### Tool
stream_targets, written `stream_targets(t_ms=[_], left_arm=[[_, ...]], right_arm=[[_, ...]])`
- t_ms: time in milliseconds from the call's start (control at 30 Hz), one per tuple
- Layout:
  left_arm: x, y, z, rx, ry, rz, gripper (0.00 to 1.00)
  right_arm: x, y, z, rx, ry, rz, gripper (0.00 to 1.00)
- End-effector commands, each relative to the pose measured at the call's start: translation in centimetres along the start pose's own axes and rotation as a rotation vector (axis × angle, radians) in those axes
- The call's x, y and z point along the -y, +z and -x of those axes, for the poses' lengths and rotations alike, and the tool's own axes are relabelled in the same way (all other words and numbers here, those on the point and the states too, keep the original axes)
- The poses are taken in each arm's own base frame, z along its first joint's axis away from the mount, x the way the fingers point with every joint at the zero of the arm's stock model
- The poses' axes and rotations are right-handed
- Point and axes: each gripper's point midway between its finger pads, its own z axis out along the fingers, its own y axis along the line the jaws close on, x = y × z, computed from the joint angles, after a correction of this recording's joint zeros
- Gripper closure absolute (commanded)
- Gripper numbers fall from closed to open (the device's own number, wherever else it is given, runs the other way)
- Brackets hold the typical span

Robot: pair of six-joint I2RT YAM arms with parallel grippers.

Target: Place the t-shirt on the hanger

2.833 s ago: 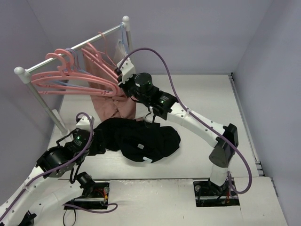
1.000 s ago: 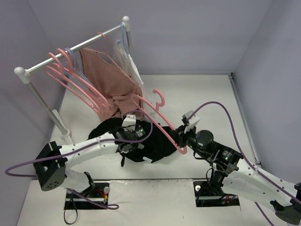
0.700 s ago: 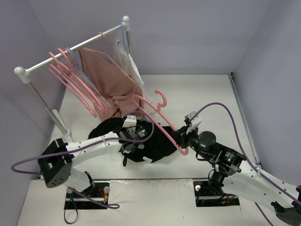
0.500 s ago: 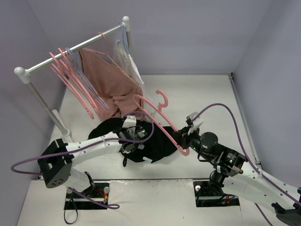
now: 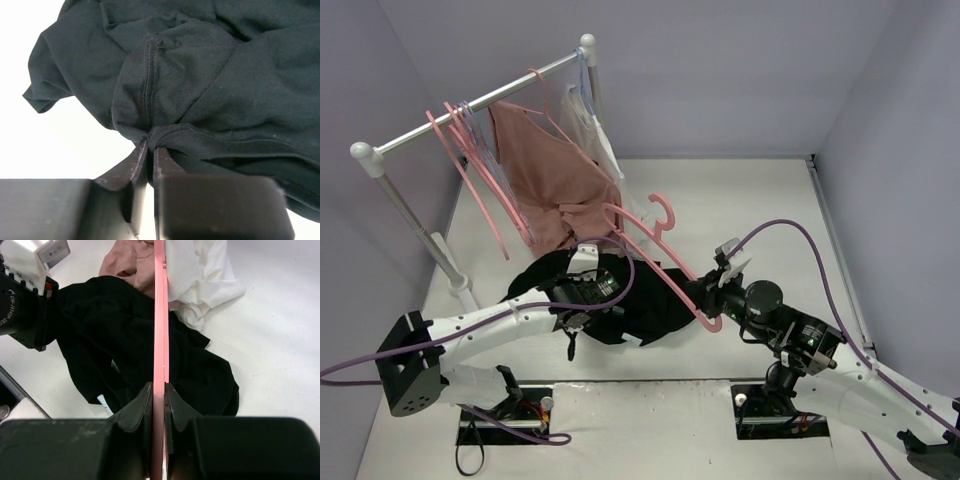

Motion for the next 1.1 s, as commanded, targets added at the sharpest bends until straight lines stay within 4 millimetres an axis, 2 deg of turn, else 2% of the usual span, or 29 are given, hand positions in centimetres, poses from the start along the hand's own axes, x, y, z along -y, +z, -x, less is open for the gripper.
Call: stream_targets(t_ms=[0,233,467,567,733,933,1067], left_arm=[[-0.5,-0.3,1.6,0.062,0.031,0.013,1.0],[-1.3,-1.1,3.2,0.104,0.054,-0.012,1.0],[-4.7,-0.2,5.9,0.089,-0.028,0.001,1.0],[-5.1,0.2,6.9,0.084,-0.039,-0.006,1.0],[-4.6,0.8,8.7,0.058,-0.009,-0.014,1.0],[-5.5,1.0,11.1,0.048,-0.039,-0.034,1.0],[-6.0,1.5,11.9,0.026,-0.05,-0.038,1.0]], right_arm=[[-1.3,0.0,1.7,0.062,0.041,0.056,1.0],[-2.8,-0.8,1.2,0.049,0.067,0.141,1.0],[-4.4,-3.1,2.2,0.091,0.074,0.248,1.0],[-5.4,-4.0,2.8,0.105,0.055,0.316,1.0],[-6.6,-3.9,2.3,0.065,0.025,0.379,1.0],[-6.7,-3.8,1.8,0.055,0.015,0.382,1.0],[-6.8,-4.3,2.0,0.073,0.011,0.395,1.0]])
